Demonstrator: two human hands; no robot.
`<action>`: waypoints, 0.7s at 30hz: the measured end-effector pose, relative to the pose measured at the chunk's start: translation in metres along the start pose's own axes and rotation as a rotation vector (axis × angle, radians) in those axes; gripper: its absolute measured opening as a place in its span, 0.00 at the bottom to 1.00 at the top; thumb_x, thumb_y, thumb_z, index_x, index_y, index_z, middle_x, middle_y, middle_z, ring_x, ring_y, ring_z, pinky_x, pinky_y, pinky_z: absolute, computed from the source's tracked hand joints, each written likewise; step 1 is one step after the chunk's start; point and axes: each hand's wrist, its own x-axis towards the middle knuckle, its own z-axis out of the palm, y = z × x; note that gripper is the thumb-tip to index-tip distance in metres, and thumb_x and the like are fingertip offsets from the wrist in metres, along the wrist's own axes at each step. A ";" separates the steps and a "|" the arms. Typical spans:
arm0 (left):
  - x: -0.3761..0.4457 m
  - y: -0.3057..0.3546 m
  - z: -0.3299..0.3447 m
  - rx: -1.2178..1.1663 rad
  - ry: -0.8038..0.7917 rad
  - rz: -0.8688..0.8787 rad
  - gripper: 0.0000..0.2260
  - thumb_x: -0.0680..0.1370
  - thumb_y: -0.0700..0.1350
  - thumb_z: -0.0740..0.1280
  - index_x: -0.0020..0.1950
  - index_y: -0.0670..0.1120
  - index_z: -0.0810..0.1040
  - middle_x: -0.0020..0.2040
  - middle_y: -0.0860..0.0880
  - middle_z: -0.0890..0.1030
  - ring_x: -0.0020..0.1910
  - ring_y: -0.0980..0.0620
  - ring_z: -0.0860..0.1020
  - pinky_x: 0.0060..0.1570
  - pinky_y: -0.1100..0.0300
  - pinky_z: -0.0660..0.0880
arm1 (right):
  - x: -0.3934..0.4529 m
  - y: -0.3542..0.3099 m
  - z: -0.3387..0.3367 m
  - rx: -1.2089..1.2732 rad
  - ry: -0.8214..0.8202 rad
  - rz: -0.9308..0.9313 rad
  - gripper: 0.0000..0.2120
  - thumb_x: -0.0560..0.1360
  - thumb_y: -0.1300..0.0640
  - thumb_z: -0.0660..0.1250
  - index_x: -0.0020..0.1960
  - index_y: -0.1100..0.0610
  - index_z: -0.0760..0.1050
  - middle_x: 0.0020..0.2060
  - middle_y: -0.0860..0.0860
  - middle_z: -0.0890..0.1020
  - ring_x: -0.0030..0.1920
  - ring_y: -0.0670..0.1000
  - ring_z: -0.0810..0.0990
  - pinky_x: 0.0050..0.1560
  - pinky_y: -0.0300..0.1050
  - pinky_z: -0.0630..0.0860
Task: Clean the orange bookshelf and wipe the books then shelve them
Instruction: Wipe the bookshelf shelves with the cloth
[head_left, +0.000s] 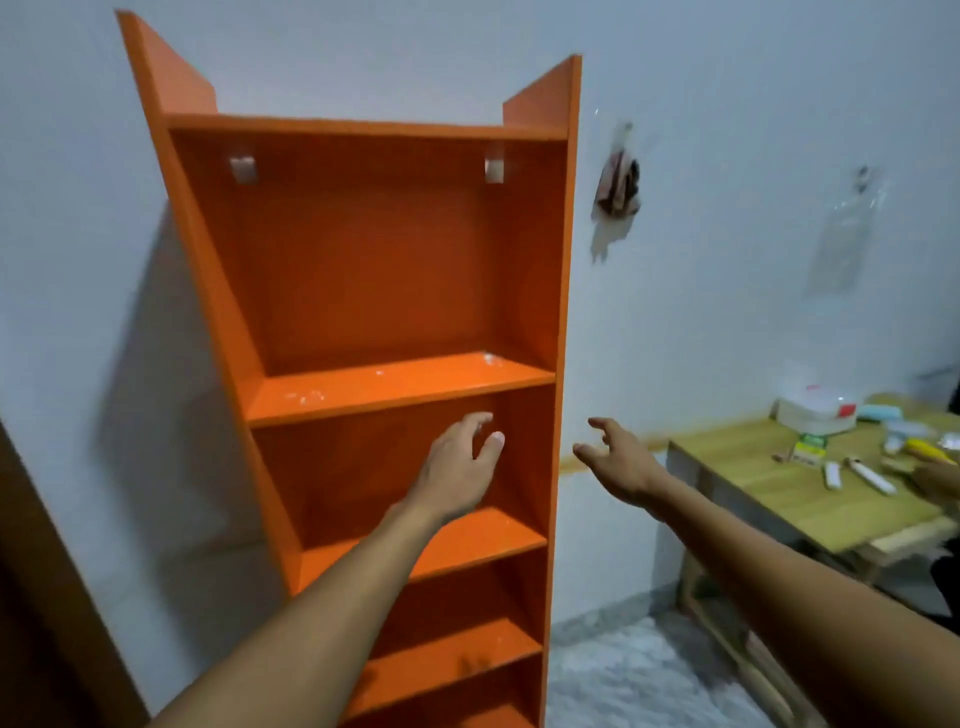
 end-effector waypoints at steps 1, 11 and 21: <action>0.004 0.013 -0.007 -0.005 0.006 0.023 0.20 0.83 0.53 0.60 0.74 0.50 0.69 0.73 0.49 0.72 0.72 0.50 0.70 0.70 0.52 0.67 | 0.000 -0.008 -0.013 -0.011 0.023 -0.013 0.28 0.81 0.48 0.62 0.77 0.57 0.60 0.74 0.59 0.67 0.72 0.58 0.69 0.68 0.53 0.68; 0.070 0.120 -0.013 -0.033 0.089 0.251 0.19 0.82 0.52 0.61 0.73 0.50 0.70 0.69 0.48 0.76 0.68 0.50 0.74 0.67 0.53 0.70 | 0.035 -0.028 -0.119 -0.019 0.212 -0.134 0.26 0.81 0.49 0.62 0.76 0.55 0.63 0.71 0.59 0.70 0.71 0.57 0.70 0.69 0.50 0.66; 0.248 0.206 0.063 -0.319 0.161 0.220 0.19 0.82 0.45 0.59 0.74 0.52 0.67 0.68 0.50 0.74 0.62 0.52 0.74 0.52 0.63 0.71 | 0.220 0.001 -0.211 0.129 0.365 -0.222 0.23 0.81 0.47 0.60 0.74 0.54 0.66 0.70 0.57 0.72 0.68 0.54 0.72 0.65 0.49 0.70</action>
